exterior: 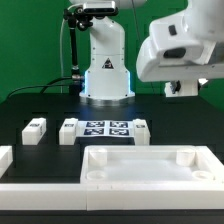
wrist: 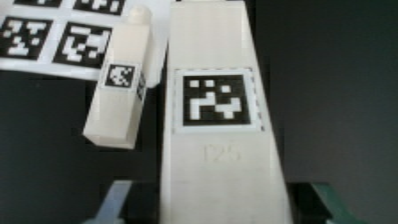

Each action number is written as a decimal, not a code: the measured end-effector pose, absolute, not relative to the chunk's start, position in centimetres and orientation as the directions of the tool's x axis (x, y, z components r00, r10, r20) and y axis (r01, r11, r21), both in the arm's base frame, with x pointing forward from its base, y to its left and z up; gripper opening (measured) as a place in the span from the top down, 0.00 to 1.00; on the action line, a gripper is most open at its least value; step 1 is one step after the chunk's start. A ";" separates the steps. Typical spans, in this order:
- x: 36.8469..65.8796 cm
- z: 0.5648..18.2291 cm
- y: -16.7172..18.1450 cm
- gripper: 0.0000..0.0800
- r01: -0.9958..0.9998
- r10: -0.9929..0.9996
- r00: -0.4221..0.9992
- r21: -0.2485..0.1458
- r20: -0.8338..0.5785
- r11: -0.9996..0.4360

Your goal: Assemble desk

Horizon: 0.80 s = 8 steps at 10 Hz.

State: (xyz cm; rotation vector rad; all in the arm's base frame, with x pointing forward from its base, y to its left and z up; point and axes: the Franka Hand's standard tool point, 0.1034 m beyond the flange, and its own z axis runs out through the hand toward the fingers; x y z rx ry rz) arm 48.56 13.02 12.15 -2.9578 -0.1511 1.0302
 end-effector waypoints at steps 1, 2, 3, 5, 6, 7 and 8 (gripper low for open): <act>49.6 11.6 13.5 0.64 0.088 0.097 0.827 -0.043 -0.554 -0.995; 50.0 11.9 13.4 0.64 0.084 0.095 0.869 -0.044 -0.485 -0.995; 49.6 12.0 13.4 0.64 0.085 0.095 0.890 -0.043 -0.446 -0.995; 51.4 13.5 12.5 0.64 0.124 0.139 0.927 -0.066 -0.348 -0.990; 54.5 16.2 11.3 0.64 0.144 0.158 0.958 -0.076 -0.239 -0.987; 55.2 17.7 10.7 0.64 0.131 0.144 0.971 -0.078 -0.190 -0.988; 56.1 18.3 10.3 0.64 0.120 0.128 0.987 -0.078 -0.101 -0.990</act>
Offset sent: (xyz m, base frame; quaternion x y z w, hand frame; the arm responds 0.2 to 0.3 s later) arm 0.0000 0.0000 0.0000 0.0000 0.1938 0.0000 0.9810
